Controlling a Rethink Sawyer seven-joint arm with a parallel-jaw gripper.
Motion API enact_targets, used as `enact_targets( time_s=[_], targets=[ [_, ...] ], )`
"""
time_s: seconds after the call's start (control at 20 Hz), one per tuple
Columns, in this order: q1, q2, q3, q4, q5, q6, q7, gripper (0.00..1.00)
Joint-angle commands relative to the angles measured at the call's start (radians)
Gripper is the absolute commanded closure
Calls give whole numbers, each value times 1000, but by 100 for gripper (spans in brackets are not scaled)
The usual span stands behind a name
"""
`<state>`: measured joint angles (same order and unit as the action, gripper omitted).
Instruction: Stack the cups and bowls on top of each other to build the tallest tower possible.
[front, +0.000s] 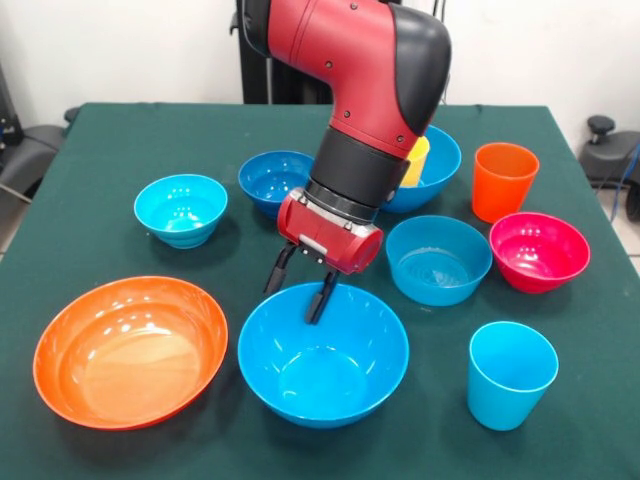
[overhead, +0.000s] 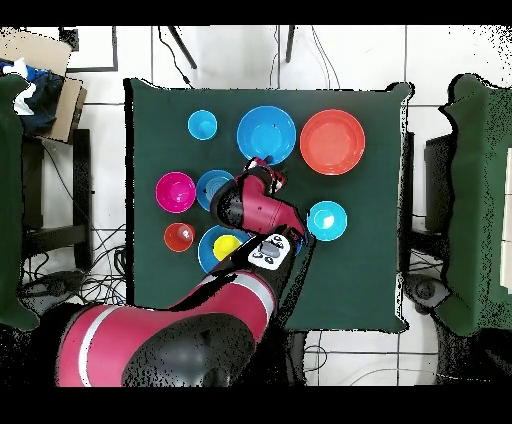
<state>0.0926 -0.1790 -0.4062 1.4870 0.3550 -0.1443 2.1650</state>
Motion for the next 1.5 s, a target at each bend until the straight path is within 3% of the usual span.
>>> enact_targets(
  time_s=[0.05, 1.5],
  targets=[
    [-10, -1, 147, 18, -13, 43, 139, 0],
    [-9, -5, 147, 23, -6, 60, 140, 0]
  ],
)
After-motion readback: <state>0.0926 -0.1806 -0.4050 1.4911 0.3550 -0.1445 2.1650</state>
